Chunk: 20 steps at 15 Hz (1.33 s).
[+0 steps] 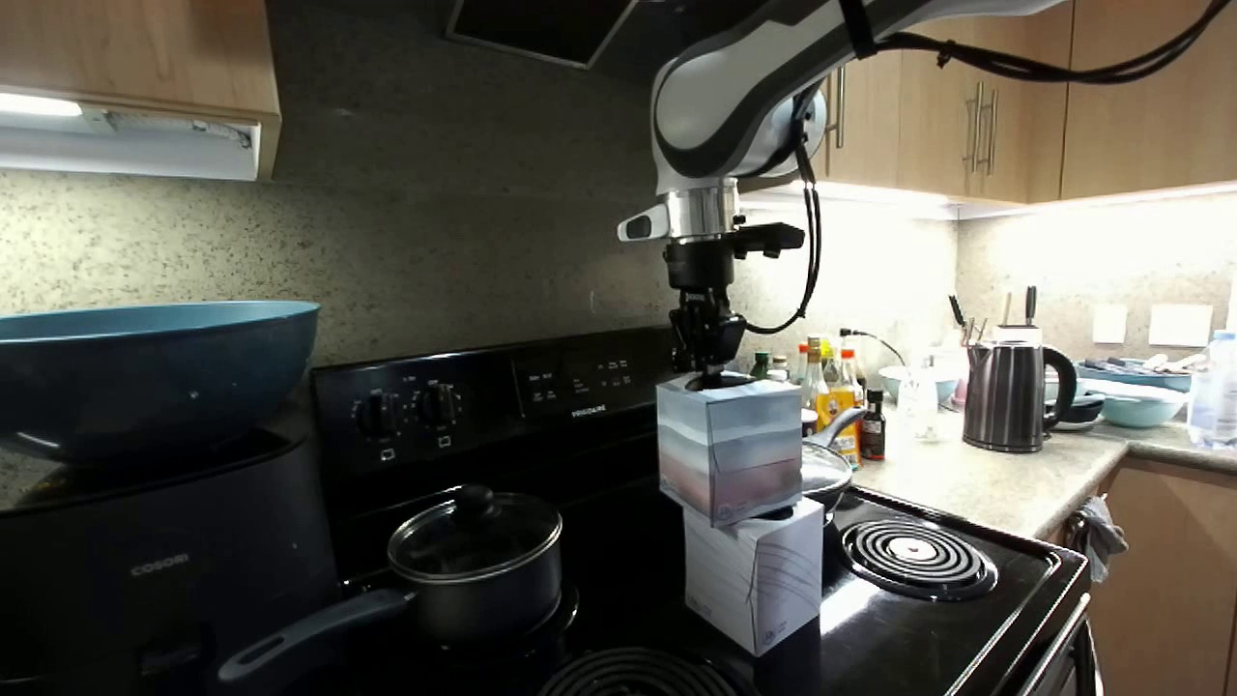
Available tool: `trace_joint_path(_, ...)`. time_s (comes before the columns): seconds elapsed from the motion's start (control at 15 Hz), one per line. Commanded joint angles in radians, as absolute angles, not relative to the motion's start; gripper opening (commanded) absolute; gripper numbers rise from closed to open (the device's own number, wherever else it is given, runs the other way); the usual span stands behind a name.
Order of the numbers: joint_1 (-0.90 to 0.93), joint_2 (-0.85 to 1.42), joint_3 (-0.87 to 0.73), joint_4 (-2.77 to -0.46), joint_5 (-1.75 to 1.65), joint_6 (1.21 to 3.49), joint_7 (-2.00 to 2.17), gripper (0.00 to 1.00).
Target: Pick up the tissue box on top and then set it back down on the other box.
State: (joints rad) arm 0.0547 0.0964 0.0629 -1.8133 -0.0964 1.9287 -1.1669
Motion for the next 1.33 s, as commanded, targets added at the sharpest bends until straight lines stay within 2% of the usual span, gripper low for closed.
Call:
trace_joint_path(0.0, 0.05, 0.017, 0.065, -1.916, -0.085, 1.955, -1.137, 0.03)
trace_joint_path(0.53, 0.054, -0.048, 0.056, -2.018, -0.096, 2.034, -1.098, 0.03)
trace_joint_path(0.6, 0.053, -0.047, 0.054, -2.021, -0.097, 2.041, -1.093, 0.38)
trace_joint_path(0.67, 0.054, -0.048, 0.053, -2.023, -0.097, 2.047, -1.091, 0.39)
trace_joint_path(1.27, 0.054, -0.042, 0.046, -2.037, -0.1, 2.056, -1.071, 0.95)
